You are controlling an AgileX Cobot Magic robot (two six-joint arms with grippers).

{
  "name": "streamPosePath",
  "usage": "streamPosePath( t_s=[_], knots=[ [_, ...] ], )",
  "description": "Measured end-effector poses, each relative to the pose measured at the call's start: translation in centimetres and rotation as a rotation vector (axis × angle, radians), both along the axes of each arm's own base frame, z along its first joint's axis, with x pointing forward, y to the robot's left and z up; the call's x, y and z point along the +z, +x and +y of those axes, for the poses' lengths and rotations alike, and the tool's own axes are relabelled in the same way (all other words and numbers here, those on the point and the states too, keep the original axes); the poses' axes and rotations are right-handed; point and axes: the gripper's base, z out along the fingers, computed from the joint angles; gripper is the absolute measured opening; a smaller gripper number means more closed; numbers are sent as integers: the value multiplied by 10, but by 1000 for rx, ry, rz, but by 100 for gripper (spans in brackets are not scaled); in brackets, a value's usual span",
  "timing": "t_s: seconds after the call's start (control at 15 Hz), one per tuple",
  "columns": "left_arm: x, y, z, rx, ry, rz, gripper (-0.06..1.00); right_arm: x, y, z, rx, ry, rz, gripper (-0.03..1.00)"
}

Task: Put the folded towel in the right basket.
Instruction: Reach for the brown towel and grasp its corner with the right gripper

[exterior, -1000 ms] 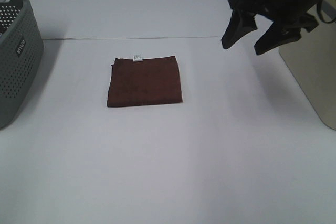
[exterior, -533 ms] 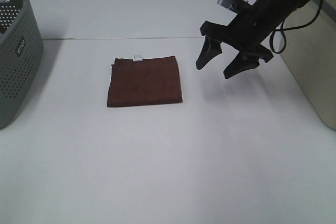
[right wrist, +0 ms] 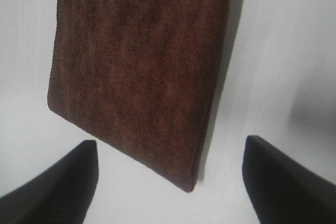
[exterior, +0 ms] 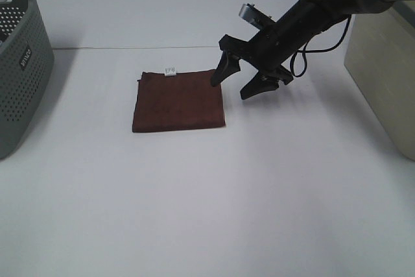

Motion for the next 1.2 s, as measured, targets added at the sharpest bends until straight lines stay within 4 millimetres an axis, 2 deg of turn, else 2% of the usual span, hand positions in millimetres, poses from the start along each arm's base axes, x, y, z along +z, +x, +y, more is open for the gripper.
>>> streamPosePath(
  t_s=[0.33, 0.93, 1.07, 1.13, 1.2],
  knots=[
    [0, 0, 0, 0, 0, 0, 88, -17, 5, 5, 6, 2, 14, 75],
    [0, 0, 0, 0, 0, 0, 88, -36, 13, 8, -61, 49, 6, 75],
    [0, 0, 0, 0, 0, 0, 88, -38, 12, 16, -59, 58, 5, 74],
    [0, 0, 0, 0, 0, 0, 88, -38, 7, 35, -43, 50, -28, 70],
    [0, 0, 0, 0, 0, 0, 88, -38, 7, 35, -43, 50, -28, 70]
  ],
)
